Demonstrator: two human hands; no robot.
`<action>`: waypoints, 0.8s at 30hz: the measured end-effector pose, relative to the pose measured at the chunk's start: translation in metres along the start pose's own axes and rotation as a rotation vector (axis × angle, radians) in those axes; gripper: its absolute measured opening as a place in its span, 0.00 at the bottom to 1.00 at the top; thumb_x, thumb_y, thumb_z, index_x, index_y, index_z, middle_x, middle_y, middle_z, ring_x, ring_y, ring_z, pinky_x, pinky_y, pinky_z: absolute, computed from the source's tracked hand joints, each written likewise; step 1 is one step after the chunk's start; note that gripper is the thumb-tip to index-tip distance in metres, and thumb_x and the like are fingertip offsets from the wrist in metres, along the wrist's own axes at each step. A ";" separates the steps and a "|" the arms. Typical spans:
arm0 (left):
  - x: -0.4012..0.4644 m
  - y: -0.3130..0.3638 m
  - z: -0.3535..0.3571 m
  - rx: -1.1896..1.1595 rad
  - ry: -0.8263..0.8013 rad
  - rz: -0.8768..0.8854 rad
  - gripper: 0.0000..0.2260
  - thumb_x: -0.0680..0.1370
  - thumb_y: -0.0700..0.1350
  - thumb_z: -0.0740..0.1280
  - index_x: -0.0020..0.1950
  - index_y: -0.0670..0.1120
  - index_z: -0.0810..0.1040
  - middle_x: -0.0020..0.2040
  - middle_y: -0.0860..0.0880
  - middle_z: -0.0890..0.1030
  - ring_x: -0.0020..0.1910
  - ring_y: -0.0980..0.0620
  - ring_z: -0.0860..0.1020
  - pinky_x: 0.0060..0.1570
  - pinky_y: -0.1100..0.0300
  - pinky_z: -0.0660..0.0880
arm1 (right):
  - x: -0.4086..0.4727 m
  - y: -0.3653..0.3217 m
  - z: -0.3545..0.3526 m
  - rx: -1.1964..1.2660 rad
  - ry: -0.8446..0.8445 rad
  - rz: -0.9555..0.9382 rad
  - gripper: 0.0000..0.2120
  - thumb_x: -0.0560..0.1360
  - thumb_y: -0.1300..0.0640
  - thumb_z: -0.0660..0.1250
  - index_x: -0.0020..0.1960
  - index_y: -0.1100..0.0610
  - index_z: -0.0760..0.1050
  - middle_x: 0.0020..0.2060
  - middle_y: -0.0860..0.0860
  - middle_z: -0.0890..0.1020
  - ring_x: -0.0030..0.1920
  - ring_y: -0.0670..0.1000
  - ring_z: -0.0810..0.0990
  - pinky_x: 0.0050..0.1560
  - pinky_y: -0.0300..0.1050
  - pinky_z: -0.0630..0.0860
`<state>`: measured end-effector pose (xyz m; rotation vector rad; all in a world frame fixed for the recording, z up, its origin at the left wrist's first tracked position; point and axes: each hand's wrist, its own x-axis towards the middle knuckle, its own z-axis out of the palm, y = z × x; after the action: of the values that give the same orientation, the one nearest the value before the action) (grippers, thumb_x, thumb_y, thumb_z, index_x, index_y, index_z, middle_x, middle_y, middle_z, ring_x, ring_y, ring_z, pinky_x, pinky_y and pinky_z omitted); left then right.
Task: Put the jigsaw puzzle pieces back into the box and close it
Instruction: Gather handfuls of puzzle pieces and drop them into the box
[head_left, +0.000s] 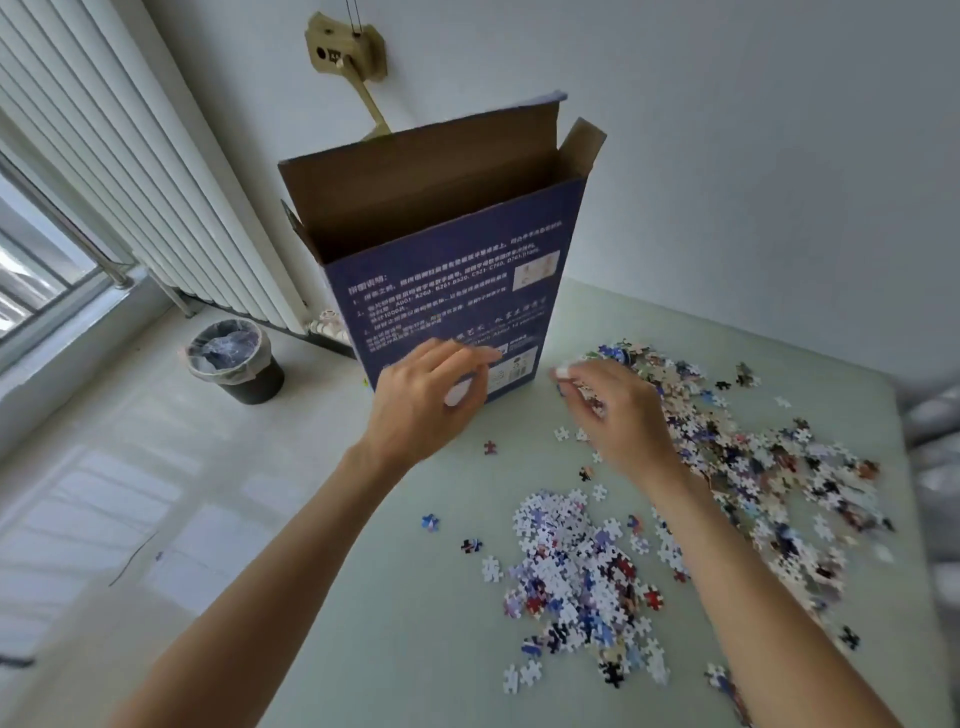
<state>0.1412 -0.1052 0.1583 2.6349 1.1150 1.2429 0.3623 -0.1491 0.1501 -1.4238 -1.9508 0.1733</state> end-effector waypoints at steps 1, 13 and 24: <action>-0.020 0.000 0.013 -0.038 -0.065 -0.092 0.08 0.77 0.45 0.64 0.52 0.46 0.81 0.46 0.50 0.83 0.43 0.52 0.80 0.40 0.58 0.79 | -0.022 0.008 0.007 -0.006 -0.074 0.077 0.09 0.73 0.66 0.68 0.53 0.62 0.79 0.46 0.55 0.83 0.46 0.52 0.82 0.49 0.36 0.75; -0.167 0.011 0.098 0.198 -1.084 -0.922 0.40 0.70 0.63 0.69 0.74 0.47 0.55 0.68 0.39 0.61 0.64 0.37 0.63 0.62 0.48 0.67 | -0.182 0.063 0.079 -0.173 -0.734 0.928 0.34 0.75 0.43 0.63 0.74 0.48 0.51 0.75 0.54 0.50 0.74 0.60 0.47 0.69 0.63 0.56; -0.169 0.067 0.151 -0.037 -1.085 -0.663 0.55 0.61 0.61 0.76 0.77 0.50 0.45 0.68 0.44 0.60 0.64 0.45 0.61 0.66 0.51 0.66 | -0.226 0.031 0.069 -0.229 -0.567 0.816 0.41 0.67 0.43 0.73 0.72 0.49 0.56 0.73 0.53 0.54 0.72 0.57 0.55 0.67 0.55 0.65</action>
<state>0.2116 -0.2182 -0.0370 2.0177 1.4047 -0.2737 0.3779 -0.3157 -0.0205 -2.4724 -1.6984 0.8169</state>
